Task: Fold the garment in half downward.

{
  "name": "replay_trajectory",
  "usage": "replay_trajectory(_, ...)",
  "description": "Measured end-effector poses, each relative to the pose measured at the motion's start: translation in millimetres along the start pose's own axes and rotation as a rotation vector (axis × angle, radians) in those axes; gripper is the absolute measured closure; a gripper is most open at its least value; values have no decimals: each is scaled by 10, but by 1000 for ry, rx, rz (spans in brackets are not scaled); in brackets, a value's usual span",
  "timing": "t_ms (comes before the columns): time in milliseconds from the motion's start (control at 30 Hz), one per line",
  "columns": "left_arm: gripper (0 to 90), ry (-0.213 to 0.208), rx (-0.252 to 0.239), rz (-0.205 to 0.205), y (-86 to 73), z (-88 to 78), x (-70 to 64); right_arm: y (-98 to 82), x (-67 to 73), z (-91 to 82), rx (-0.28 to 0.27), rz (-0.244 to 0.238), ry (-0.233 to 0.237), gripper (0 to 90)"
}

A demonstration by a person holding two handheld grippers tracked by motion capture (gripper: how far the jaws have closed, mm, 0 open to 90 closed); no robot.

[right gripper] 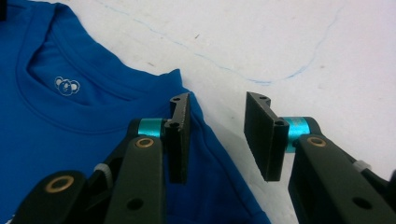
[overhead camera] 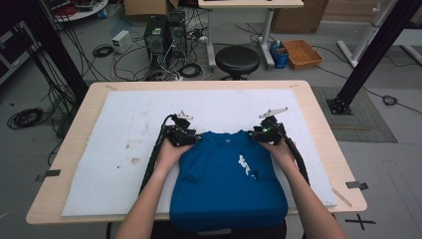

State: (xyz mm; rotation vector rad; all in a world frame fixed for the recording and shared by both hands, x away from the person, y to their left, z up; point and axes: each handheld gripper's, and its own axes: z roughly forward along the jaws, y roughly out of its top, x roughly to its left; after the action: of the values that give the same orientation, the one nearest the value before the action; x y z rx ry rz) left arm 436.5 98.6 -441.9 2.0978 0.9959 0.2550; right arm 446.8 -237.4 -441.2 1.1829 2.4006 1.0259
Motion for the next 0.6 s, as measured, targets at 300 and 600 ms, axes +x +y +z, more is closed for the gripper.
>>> replay_trajectory(300,856,47,9,62,5,36,-66,12,68,29,14,-74,5,876)
replay_trajectory(600,878,38,-79,49,26,-34,-41,29,10,-65,-47,-33,27,887)
